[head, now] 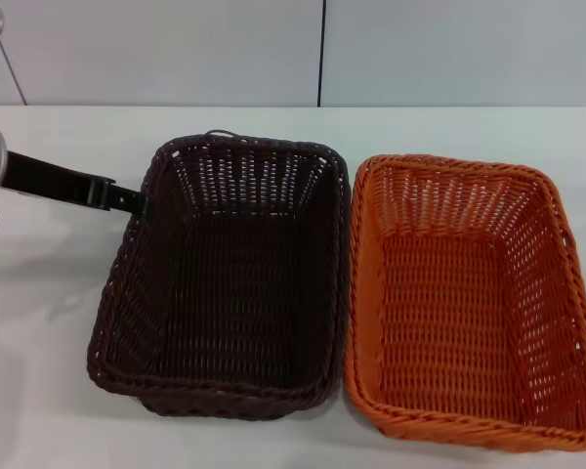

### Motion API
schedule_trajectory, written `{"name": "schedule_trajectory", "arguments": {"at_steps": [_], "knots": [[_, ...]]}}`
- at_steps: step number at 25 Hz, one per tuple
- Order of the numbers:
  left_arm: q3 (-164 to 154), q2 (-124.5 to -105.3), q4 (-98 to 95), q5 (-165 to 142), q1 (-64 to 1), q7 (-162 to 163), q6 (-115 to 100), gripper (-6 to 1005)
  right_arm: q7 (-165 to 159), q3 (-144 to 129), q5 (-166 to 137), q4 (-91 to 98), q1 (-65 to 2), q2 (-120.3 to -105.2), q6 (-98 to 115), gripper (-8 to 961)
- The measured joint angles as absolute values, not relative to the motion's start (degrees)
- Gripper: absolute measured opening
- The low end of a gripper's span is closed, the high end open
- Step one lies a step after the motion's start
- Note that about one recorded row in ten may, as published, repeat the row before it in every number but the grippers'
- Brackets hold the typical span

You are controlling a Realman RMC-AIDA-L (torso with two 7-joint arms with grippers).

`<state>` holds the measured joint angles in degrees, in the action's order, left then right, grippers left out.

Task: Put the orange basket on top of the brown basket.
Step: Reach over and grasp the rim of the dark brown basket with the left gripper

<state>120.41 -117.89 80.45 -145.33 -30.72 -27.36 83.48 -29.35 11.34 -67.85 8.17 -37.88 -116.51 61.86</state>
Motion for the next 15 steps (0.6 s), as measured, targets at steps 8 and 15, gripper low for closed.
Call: {"name": "schedule_trajectory", "arguments": {"at_steps": [8, 15], "knots": [[118.5, -118.04, 78.9, -145.1, -29.4, -26.1, 82.7, 863, -29.4, 11.3, -67.8, 8.2, -37.8, -116.47, 61.9, 574], [115.9, -118.26, 75.6, -144.7, -29.1, -25.5, 81.1, 863, -29.4, 11.3, -67.8, 8.2, -37.7, -116.31, 61.4, 574]]}}
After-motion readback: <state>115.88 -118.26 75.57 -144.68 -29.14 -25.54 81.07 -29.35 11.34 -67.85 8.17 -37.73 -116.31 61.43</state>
